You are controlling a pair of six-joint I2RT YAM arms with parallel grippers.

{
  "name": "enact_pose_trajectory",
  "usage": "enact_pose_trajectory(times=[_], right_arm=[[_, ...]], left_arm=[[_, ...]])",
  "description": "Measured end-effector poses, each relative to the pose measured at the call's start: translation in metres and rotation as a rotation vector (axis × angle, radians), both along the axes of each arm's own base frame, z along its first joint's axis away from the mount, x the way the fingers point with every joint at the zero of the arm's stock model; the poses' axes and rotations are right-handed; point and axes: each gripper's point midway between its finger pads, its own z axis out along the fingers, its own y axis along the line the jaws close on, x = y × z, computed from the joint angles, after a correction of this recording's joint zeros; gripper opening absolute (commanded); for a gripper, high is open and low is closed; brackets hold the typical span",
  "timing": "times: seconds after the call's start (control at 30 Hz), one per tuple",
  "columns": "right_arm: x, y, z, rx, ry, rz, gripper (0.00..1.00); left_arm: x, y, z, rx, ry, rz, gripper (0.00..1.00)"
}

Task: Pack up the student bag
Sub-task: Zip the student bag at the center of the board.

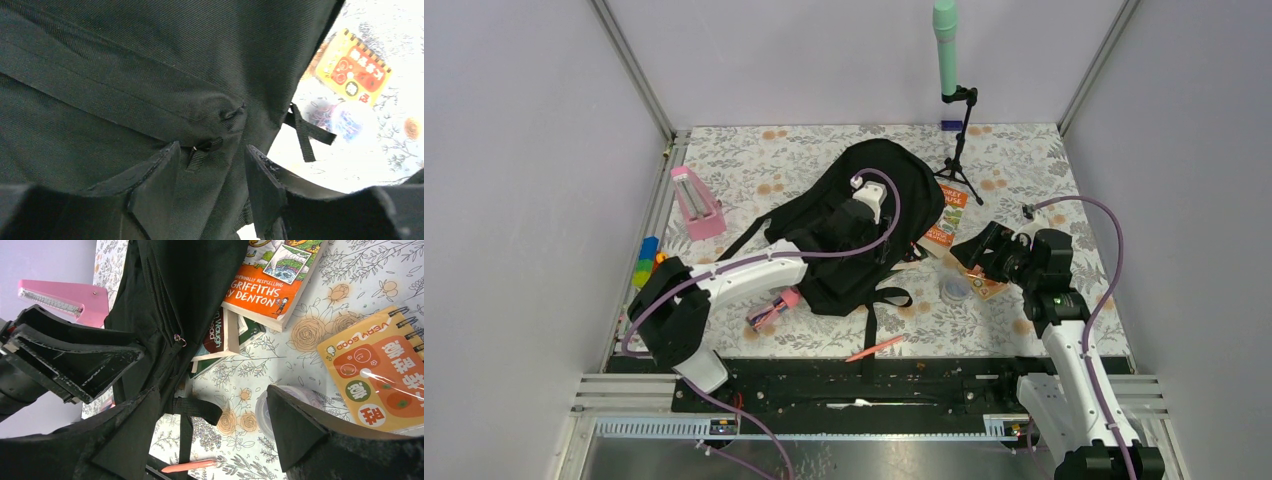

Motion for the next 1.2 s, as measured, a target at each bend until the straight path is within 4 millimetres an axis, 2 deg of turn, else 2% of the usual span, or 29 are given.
enact_pose_trajectory(times=[0.17,0.2,0.27,0.3,0.4,0.53,0.8,0.87,1.07,1.2], right_arm=[[0.001,0.001,-0.002,0.008,0.006,0.002,0.84],[0.001,0.001,-0.002,0.009,0.007,0.002,0.84],[0.001,0.001,-0.002,0.010,0.008,0.002,0.84],[0.001,0.001,-0.002,0.010,0.008,0.002,0.84],[0.001,0.001,-0.002,0.010,0.007,0.002,0.84],[0.001,0.001,-0.002,0.010,0.007,0.002,0.84],[0.001,0.001,-0.007,0.009,0.023,0.002,0.84],[0.001,0.001,-0.008,0.009,0.028,0.002,0.84],[0.001,0.001,-0.009,0.009,0.030,0.002,0.84],[0.001,0.001,-0.009,0.008,0.029,0.002,0.84]], left_arm=[[0.003,0.002,-0.011,0.036,0.014,0.028,0.45],[0.004,0.003,-0.012,0.041,0.013,0.032,0.41],[0.006,0.004,-0.014,0.053,0.009,0.043,0.22],[0.007,0.004,-0.016,0.056,0.009,0.046,0.16],[0.007,0.005,-0.018,0.068,0.006,0.047,0.10],[0.007,0.007,-0.015,0.065,-0.006,0.048,0.09],[-0.011,0.031,0.011,0.049,-0.038,0.046,0.09],[-0.012,0.033,0.015,0.044,-0.047,0.043,0.06],[-0.019,0.040,0.000,0.073,-0.024,0.034,0.04],[-0.018,0.041,0.000,0.072,-0.025,0.042,0.04]])
